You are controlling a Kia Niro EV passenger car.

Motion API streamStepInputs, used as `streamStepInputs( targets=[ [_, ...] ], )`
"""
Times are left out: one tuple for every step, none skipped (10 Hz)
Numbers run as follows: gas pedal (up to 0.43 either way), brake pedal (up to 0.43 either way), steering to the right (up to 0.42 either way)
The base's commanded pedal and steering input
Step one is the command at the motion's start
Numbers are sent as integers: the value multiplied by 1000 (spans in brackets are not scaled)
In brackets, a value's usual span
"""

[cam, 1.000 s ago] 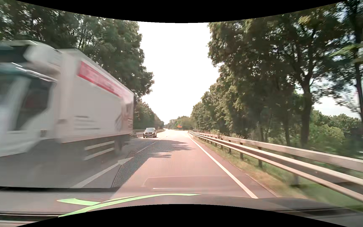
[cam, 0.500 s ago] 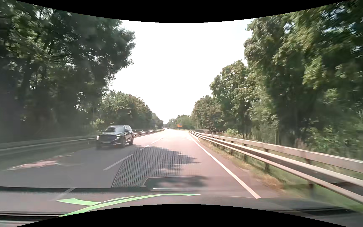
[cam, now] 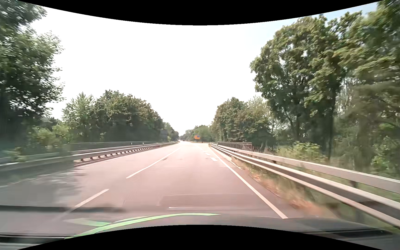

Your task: Follow the waypoints while adhering to traffic rules and regulations

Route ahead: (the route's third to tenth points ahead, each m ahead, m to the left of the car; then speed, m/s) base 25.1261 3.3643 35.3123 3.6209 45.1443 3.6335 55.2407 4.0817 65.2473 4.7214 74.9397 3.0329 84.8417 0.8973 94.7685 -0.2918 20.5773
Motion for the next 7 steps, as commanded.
streamStepInputs(
  targets=[
    [0, 30, 4],
    [0, 30, 5],
    [0, 30, 5],
    [0, 30, 6],
    [0, 24, 6],
    [0, 18, 6],
    [0, 12, 5]
  ],
)
